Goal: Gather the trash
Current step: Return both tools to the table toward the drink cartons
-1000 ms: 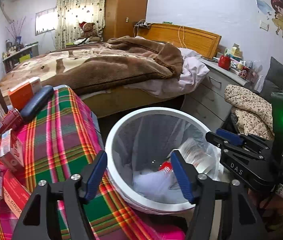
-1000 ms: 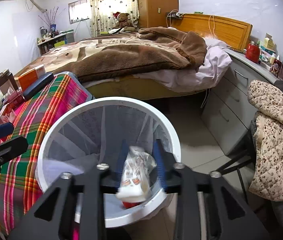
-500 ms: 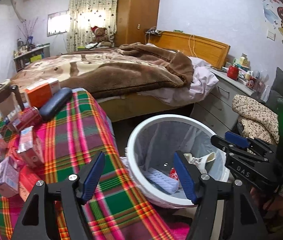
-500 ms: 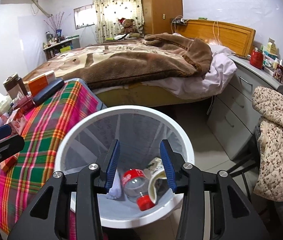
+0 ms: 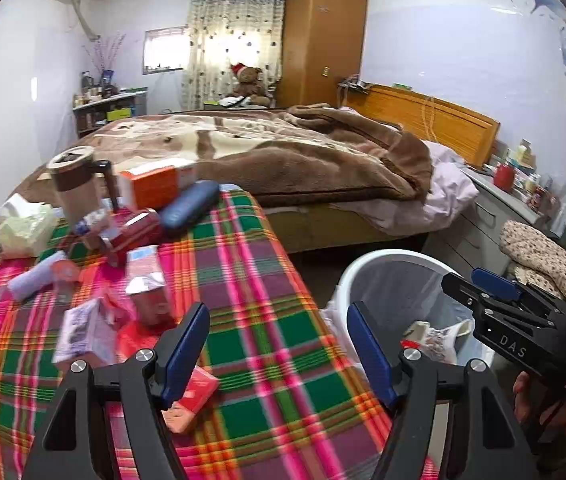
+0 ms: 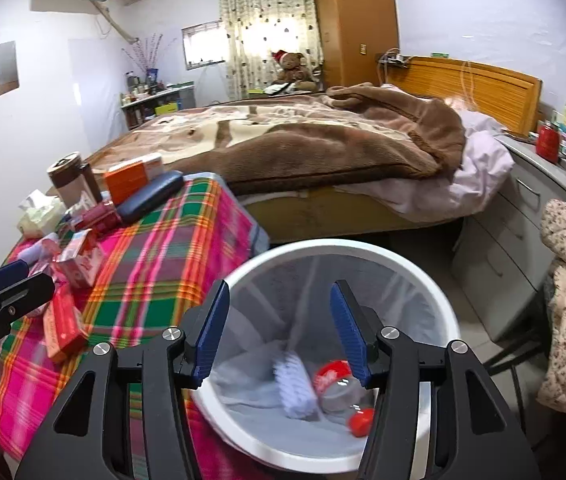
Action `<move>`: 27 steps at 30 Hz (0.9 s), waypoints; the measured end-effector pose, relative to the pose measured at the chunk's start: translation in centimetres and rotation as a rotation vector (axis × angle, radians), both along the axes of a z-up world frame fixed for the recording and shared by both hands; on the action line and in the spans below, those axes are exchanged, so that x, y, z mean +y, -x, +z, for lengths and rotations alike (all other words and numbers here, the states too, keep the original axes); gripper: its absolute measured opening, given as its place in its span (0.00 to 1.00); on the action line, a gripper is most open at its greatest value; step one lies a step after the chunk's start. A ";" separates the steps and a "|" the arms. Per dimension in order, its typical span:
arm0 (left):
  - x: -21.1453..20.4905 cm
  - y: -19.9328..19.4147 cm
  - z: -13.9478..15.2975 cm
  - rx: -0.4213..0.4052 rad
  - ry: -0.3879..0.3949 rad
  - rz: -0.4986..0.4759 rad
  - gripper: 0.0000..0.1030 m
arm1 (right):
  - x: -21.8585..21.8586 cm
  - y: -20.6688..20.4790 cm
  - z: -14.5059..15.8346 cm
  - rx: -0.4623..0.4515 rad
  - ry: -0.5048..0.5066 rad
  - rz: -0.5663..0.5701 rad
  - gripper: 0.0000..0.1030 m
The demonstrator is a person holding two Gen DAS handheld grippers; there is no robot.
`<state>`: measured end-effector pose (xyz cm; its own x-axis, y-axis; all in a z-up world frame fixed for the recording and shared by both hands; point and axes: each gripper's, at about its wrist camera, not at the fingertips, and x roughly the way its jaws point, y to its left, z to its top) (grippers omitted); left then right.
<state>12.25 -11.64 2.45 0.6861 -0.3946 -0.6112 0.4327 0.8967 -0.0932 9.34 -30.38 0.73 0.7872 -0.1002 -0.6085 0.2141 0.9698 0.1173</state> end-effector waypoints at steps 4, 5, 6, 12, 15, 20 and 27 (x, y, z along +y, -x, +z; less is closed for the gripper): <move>2.7 -0.6 0.0 0.003 0.012 0.052 0.69 | 1.3 -0.7 0.3 -0.012 -0.013 0.027 0.59; 3.5 -0.8 0.0 0.000 0.012 0.072 0.69 | 1.6 -0.9 0.3 -0.016 -0.016 0.034 0.60; 4.0 -1.0 -0.1 0.001 0.012 0.084 0.69 | 2.1 -1.0 0.4 -0.019 -0.017 0.043 0.60; 7.9 -2.0 -0.4 -0.001 -0.003 0.181 0.69 | 4.1 -2.5 0.8 -0.031 -0.035 0.096 0.63; 9.7 -2.6 -1.2 0.017 -0.014 0.224 0.73 | 5.2 -3.5 0.9 -0.031 -0.046 0.126 0.63; 12.1 -4.0 -3.3 0.071 -0.020 0.276 0.75 | 7.6 -5.5 1.0 -0.025 -0.060 0.189 0.64; 13.6 -5.8 -5.8 0.136 -0.020 0.306 0.75 | 10.4 -8.3 0.6 0.003 -0.059 0.254 0.64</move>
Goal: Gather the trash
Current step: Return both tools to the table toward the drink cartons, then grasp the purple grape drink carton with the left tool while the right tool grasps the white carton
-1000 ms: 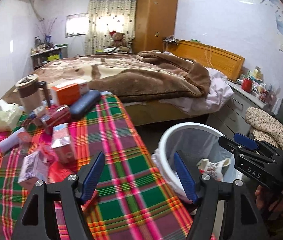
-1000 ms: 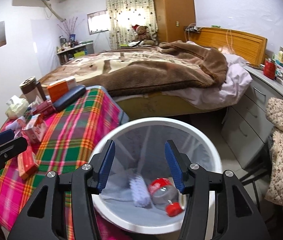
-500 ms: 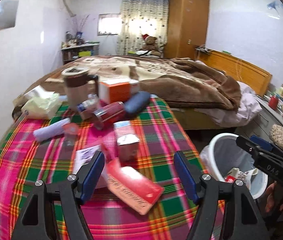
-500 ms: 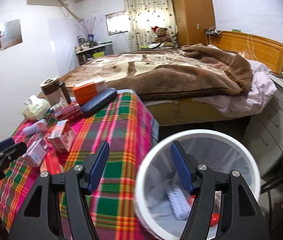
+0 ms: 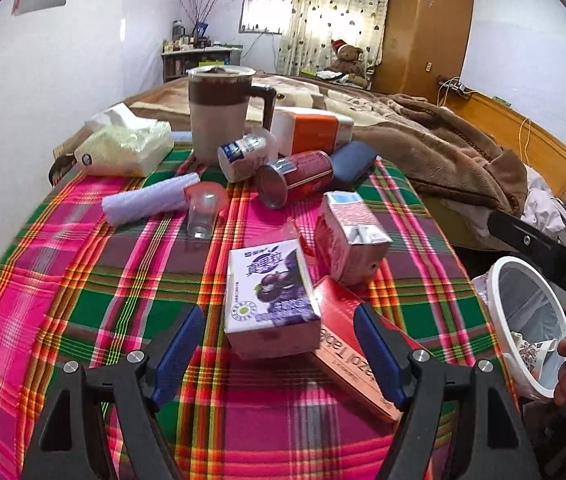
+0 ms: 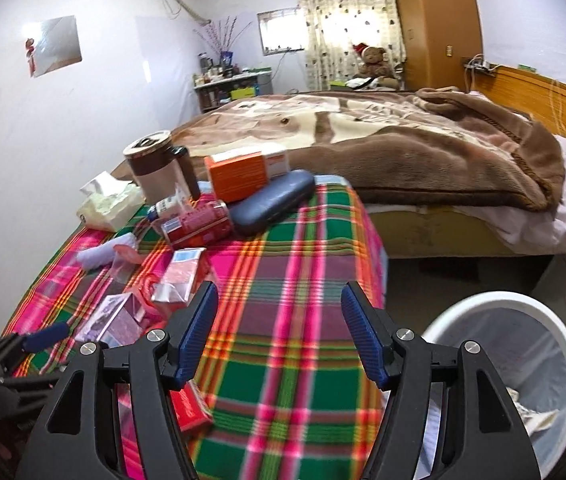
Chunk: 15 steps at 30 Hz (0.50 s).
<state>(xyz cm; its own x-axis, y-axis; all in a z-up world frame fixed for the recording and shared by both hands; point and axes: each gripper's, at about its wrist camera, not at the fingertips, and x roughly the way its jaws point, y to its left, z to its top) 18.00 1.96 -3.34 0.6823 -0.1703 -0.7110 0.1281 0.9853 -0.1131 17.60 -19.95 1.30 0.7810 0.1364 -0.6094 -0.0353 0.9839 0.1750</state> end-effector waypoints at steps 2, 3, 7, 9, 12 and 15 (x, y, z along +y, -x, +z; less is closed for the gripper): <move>0.3 -0.8 -0.7 0.018 0.000 0.012 0.75 | 0.7 -0.6 -0.1 0.012 -0.003 0.016 0.64; 0.5 -1.2 -0.9 0.030 0.003 0.014 0.75 | 1.0 -0.9 -0.1 0.014 -0.003 0.025 0.64; 1.1 -2.3 -2.2 0.071 0.014 0.020 0.75 | 2.2 -1.8 -0.4 0.029 -0.013 0.063 0.64; 1.6 -2.6 -2.5 0.076 0.032 0.032 0.75 | 2.8 -2.3 -0.4 0.035 -0.017 0.077 0.64; 2.5 -3.0 -2.8 0.076 0.026 0.062 0.75 | 4.0 -3.2 -0.7 0.050 -0.019 0.096 0.64; 3.7 -3.5 -3.1 0.088 0.044 0.082 0.64 | 5.1 -3.8 -1.1 0.067 -0.012 0.110 0.64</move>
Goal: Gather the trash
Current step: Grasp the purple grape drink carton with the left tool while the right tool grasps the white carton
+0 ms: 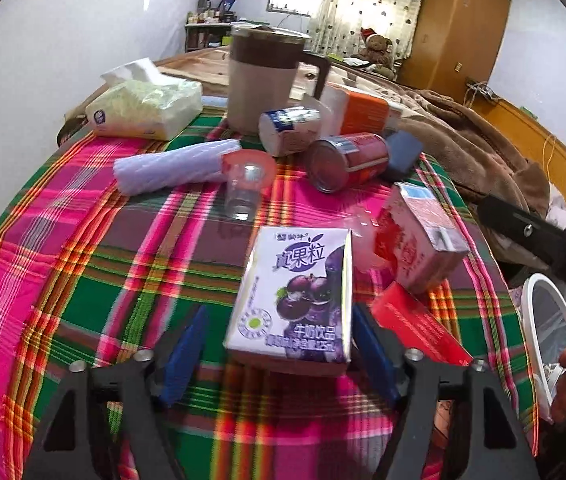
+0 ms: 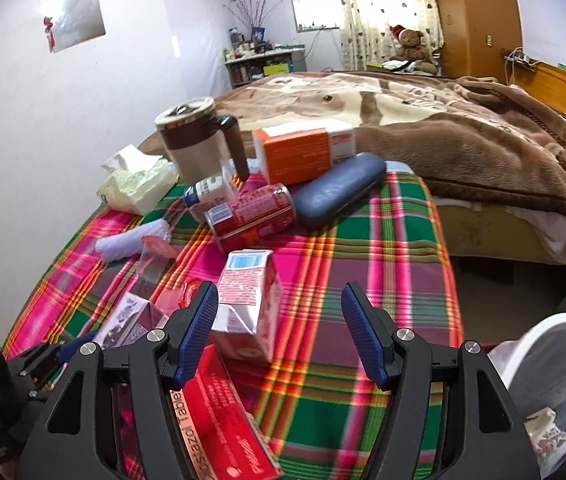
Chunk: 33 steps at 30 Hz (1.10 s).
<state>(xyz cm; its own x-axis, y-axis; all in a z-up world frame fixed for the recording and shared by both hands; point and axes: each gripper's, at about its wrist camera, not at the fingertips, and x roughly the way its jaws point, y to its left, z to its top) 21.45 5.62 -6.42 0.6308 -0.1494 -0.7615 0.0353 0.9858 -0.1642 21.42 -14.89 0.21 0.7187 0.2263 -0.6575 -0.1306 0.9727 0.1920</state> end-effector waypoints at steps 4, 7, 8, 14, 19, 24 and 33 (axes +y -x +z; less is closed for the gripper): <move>1.4 -0.4 -0.2 0.002 -0.008 0.017 0.59 | 1.3 -0.6 -0.6 0.020 0.008 0.019 0.64; 2.7 -0.7 -0.4 0.010 -0.005 0.039 0.59 | 2.3 -1.1 -1.0 0.035 0.026 0.032 0.64; 3.3 -0.7 -0.5 0.010 -0.005 0.050 0.59 | 2.7 -1.3 -1.1 0.041 0.032 0.035 0.64; 5.7 -1.4 -0.8 0.020 -0.005 0.088 0.59 | 4.1 -2.3 -2.1 0.059 0.090 0.029 0.64; 6.5 -2.1 -1.0 0.019 -0.010 0.088 0.60 | 4.5 -2.9 -3.1 0.080 0.123 0.020 0.64; 6.4 -2.6 -1.1 0.020 -0.015 0.079 0.67 | 4.1 -3.1 -3.6 0.098 0.106 0.005 0.64; 6.0 -3.1 -1.2 0.018 -0.037 0.082 0.67 | 3.7 -3.1 -4.1 0.108 0.084 -0.012 0.46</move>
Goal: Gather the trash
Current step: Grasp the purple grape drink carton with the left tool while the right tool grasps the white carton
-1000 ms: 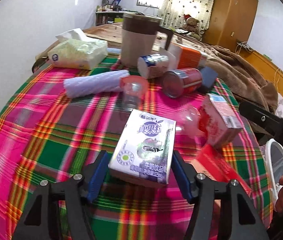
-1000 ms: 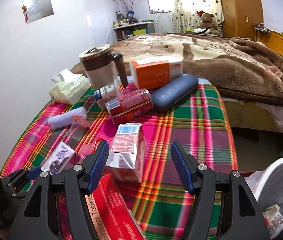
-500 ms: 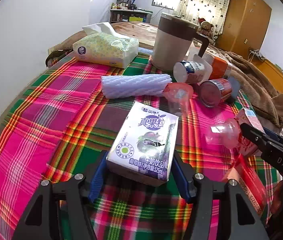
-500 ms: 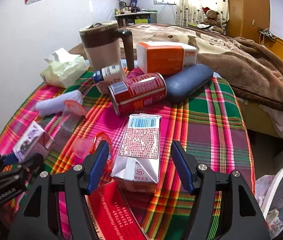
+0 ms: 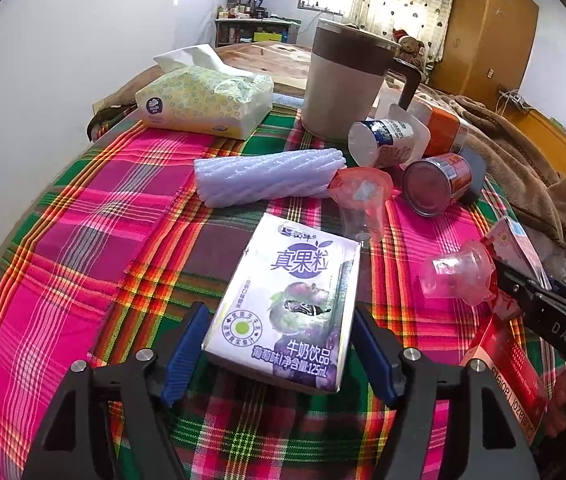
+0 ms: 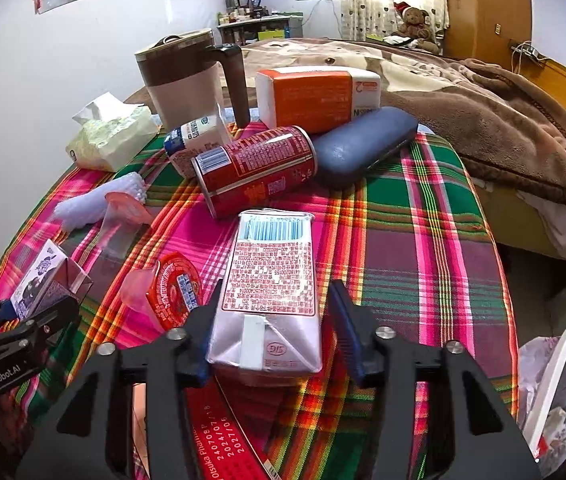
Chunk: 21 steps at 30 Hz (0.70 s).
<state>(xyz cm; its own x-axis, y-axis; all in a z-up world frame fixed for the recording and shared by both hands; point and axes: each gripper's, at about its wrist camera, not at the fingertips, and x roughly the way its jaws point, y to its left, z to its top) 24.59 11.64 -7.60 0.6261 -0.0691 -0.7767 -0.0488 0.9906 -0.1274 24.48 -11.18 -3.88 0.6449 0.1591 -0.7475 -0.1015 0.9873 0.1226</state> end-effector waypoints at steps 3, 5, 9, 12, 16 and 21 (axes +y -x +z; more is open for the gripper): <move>0.0 0.0 0.0 -0.001 -0.004 -0.003 0.60 | -0.1 -0.1 -0.1 0.005 -0.010 0.000 0.37; -0.1 0.1 0.1 -0.001 -0.001 -0.005 0.60 | -0.2 0.0 0.0 0.005 -0.016 -0.001 0.37; -0.2 0.4 0.2 -0.005 0.003 -0.008 0.59 | -0.7 0.3 0.2 -0.012 -0.027 -0.014 0.37; -0.4 0.7 0.6 -0.014 0.001 -0.009 0.59 | -1.0 0.6 0.5 -0.028 -0.034 -0.021 0.37; -0.6 1.3 1.4 -0.032 -0.001 -0.012 0.59 | -1.3 1.0 1.0 -0.044 -0.042 -0.026 0.37; -1.1 2.1 2.7 -0.063 -0.002 -0.023 0.59 | -2.0 1.7 1.8 -0.064 -0.049 -0.032 0.37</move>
